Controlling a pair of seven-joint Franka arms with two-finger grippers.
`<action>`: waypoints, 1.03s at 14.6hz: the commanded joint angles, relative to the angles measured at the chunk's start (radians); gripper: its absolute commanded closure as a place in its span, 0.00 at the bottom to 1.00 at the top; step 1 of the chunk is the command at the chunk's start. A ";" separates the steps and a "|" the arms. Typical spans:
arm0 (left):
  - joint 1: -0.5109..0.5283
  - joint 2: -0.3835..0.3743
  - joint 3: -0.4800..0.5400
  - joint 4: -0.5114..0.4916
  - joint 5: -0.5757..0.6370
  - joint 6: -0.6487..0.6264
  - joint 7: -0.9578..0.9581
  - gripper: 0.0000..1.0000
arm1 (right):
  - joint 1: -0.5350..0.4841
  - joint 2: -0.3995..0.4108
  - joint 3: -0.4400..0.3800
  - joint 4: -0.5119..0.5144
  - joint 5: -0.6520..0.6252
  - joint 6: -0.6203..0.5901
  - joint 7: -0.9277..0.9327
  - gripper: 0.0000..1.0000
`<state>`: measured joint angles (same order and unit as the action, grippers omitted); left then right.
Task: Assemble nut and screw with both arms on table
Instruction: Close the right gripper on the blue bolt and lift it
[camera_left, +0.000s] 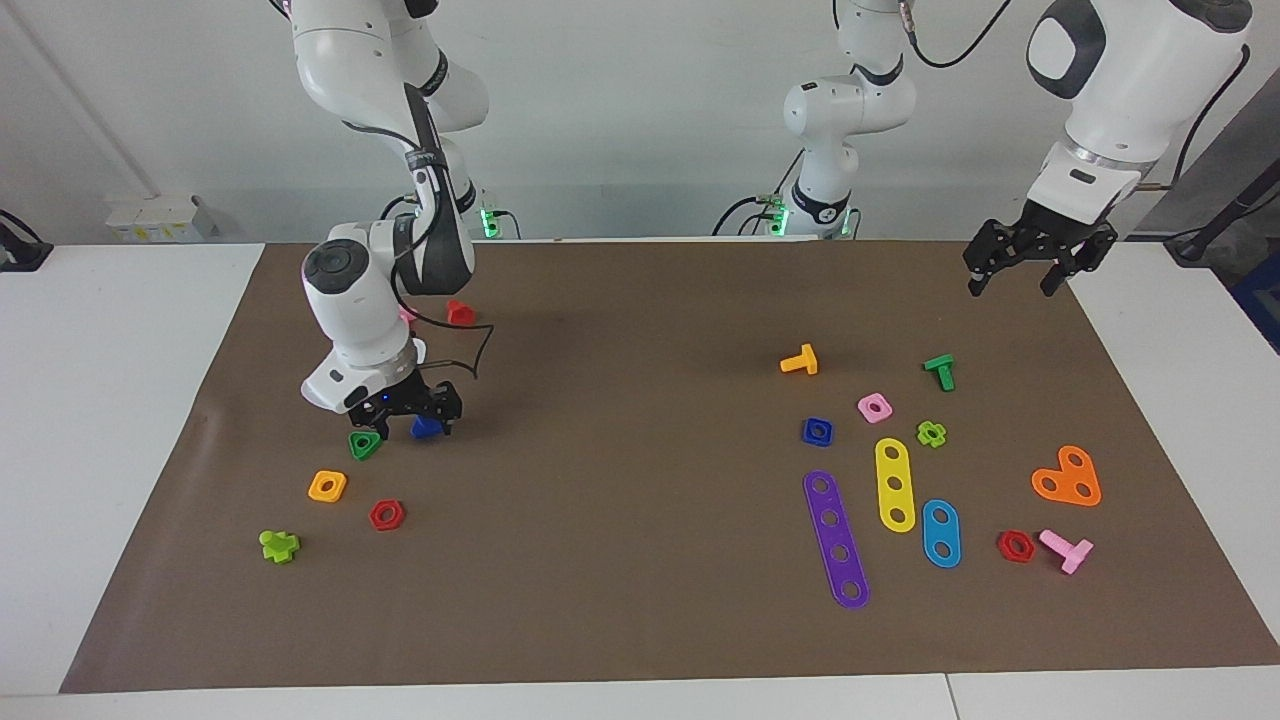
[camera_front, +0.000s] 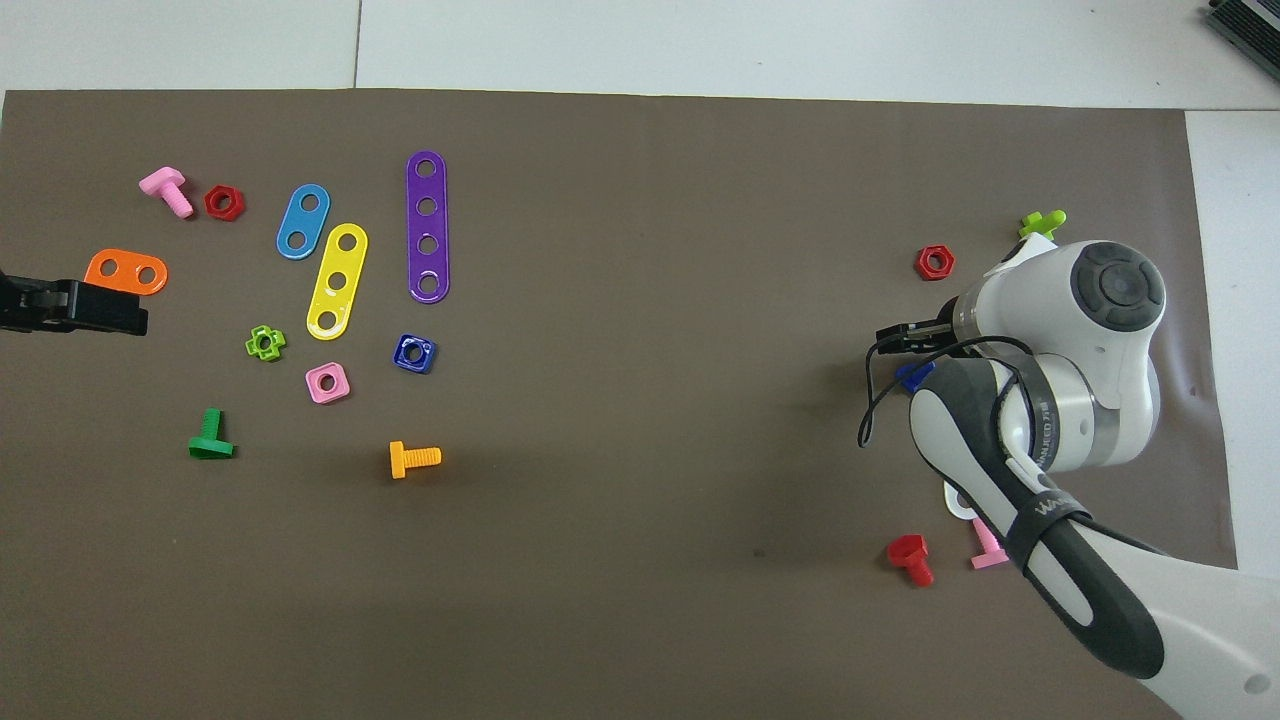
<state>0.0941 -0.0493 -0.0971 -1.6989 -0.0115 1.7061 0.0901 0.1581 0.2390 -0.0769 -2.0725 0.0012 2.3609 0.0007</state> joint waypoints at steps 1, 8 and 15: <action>0.010 -0.032 -0.006 -0.031 -0.019 -0.011 0.007 0.00 | -0.005 -0.026 0.000 -0.040 0.023 0.006 -0.062 0.03; 0.015 -0.032 -0.004 -0.028 -0.019 0.003 0.005 0.00 | -0.002 -0.043 0.000 -0.063 0.023 -0.041 -0.091 0.42; 0.015 -0.032 -0.004 -0.027 -0.019 -0.011 0.005 0.00 | -0.009 -0.052 0.000 -0.083 0.029 -0.061 -0.119 0.55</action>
<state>0.0958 -0.0529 -0.0958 -1.6993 -0.0164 1.7003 0.0900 0.1567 0.2176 -0.0790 -2.1237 0.0027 2.3110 -0.0733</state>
